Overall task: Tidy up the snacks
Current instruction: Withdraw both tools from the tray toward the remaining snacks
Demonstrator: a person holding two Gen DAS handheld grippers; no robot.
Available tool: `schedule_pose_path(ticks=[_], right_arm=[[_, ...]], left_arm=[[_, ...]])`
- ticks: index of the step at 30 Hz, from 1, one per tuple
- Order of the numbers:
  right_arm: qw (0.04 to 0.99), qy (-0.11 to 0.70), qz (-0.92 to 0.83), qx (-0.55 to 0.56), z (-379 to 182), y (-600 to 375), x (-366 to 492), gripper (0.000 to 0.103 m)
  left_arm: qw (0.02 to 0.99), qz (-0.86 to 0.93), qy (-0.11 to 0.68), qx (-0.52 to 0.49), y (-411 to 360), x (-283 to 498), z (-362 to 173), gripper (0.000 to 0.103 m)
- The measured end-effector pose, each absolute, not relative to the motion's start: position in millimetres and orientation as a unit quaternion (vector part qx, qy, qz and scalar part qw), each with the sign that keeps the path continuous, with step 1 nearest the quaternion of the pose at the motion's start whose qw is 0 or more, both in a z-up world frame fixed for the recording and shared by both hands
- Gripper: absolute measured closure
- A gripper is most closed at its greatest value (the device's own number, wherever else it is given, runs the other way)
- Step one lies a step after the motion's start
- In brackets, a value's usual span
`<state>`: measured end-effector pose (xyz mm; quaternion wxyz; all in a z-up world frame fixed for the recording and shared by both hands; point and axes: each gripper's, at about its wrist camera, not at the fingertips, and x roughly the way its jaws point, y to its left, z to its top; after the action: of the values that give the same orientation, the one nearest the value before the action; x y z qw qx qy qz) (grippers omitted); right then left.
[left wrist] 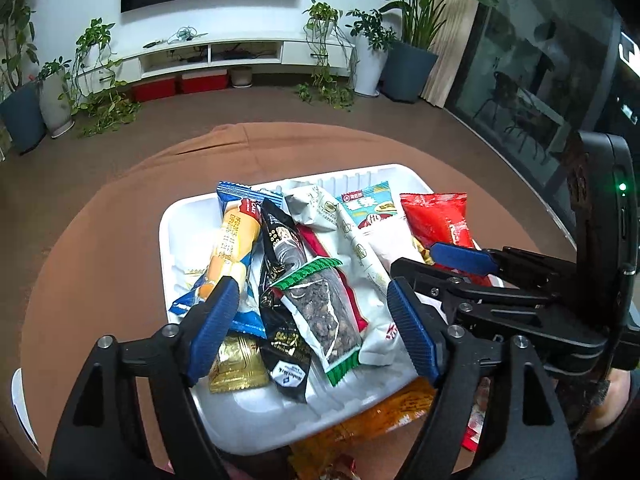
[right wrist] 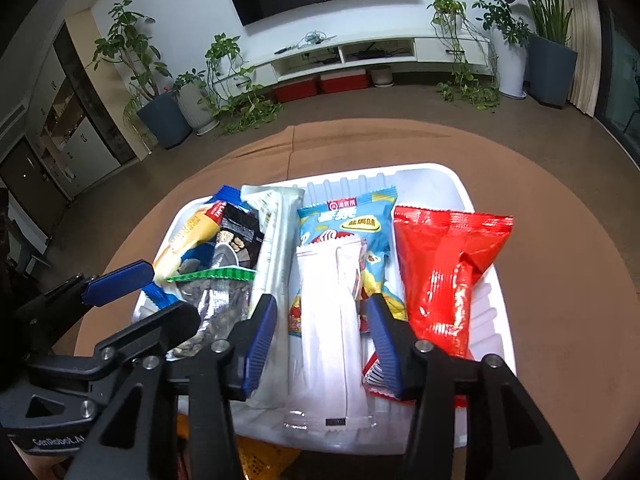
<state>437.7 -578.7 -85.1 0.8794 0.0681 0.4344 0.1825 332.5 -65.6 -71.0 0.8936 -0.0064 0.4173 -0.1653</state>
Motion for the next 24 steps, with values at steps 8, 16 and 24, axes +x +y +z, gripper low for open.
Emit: schedule_pose_path(ticks=[8, 16, 24], right_arm=[[0.893, 0.394, 0.197, 0.091, -47.9, -603.4, 404.8, 0.035], [0.900, 0.372, 0.193, 0.120, -40.0, -641.6, 332.5, 0.021], [0.880, 0.408, 0.186, 0.158, -82.4, -659.4, 269.7, 0.018]], left_arm=[[0.905, -0.165, 0.393, -0.010, -47.5, 287.8, -41.0, 0.007], [0.911, -0.153, 0.382, -0.026, -29.7, 216.6, -34.8, 0.001], [0.899, -0.124, 0.416, -0.061, -19.8, 150.3, -66.5, 0.001]])
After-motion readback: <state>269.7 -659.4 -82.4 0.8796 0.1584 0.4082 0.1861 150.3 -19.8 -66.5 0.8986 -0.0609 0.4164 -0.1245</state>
